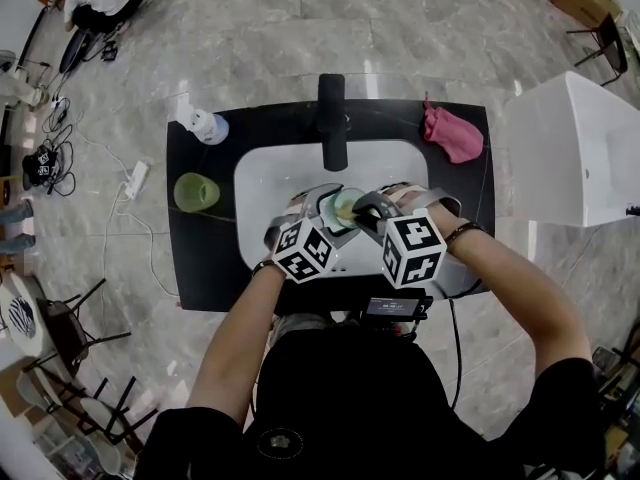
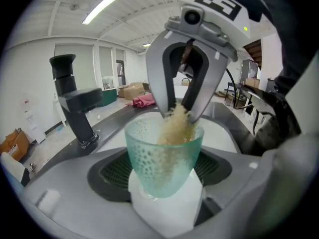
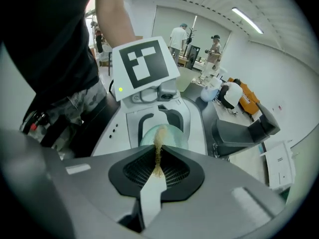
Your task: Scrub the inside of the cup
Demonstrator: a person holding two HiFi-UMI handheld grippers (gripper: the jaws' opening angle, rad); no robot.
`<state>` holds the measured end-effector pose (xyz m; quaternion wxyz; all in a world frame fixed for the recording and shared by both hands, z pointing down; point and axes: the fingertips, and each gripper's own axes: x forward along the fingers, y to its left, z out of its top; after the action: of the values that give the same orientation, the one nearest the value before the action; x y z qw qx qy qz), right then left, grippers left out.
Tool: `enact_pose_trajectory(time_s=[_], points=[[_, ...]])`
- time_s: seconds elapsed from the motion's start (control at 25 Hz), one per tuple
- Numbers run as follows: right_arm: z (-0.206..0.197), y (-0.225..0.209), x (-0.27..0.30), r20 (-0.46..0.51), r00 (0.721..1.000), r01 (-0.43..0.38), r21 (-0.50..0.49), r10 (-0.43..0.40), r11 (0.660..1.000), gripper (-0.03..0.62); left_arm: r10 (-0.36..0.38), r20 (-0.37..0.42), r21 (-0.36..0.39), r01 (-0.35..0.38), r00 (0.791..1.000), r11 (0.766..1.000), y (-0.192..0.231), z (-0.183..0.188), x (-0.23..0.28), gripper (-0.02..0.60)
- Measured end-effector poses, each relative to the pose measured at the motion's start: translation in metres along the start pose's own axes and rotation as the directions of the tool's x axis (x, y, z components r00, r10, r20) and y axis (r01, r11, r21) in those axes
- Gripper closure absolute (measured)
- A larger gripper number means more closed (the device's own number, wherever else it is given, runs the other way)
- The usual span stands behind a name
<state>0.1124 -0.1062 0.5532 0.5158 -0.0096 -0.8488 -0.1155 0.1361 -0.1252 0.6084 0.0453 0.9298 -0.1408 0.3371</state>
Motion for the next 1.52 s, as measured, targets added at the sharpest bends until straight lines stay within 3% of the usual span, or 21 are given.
enact_pose_trajectory(time_s=[0.16, 0.32, 1.0, 1.52], points=[[0.018, 0.011, 0.004, 0.034, 0.999, -0.016, 0.013, 0.015, 1.000, 0.556, -0.018, -0.025, 0.038, 0.019, 1.000, 0.999, -0.004, -0.005, 0.005, 0.212], [0.022, -0.003, 0.008, 0.069, 0.997, 0.039, 0.065, -0.044, 0.997, 0.556, -0.024, -0.034, 0.042, 0.026, 0.999, 0.999, -0.005, -0.010, 0.012, 0.212], [-0.029, -0.035, -0.029, 0.031, 0.983, 0.168, 0.267, -0.182, 0.949, 0.556, -0.006, -0.058, -0.028, 0.005, 0.998, 1.000, 0.015, -0.055, 0.048, 0.212], [-0.059, -0.017, -0.019, -0.019, 0.988, 0.148, 0.345, -0.150, 0.927, 0.556, 0.019, -0.056, -0.106, -0.025, 0.998, 0.994, 0.027, -0.084, 0.089, 0.212]])
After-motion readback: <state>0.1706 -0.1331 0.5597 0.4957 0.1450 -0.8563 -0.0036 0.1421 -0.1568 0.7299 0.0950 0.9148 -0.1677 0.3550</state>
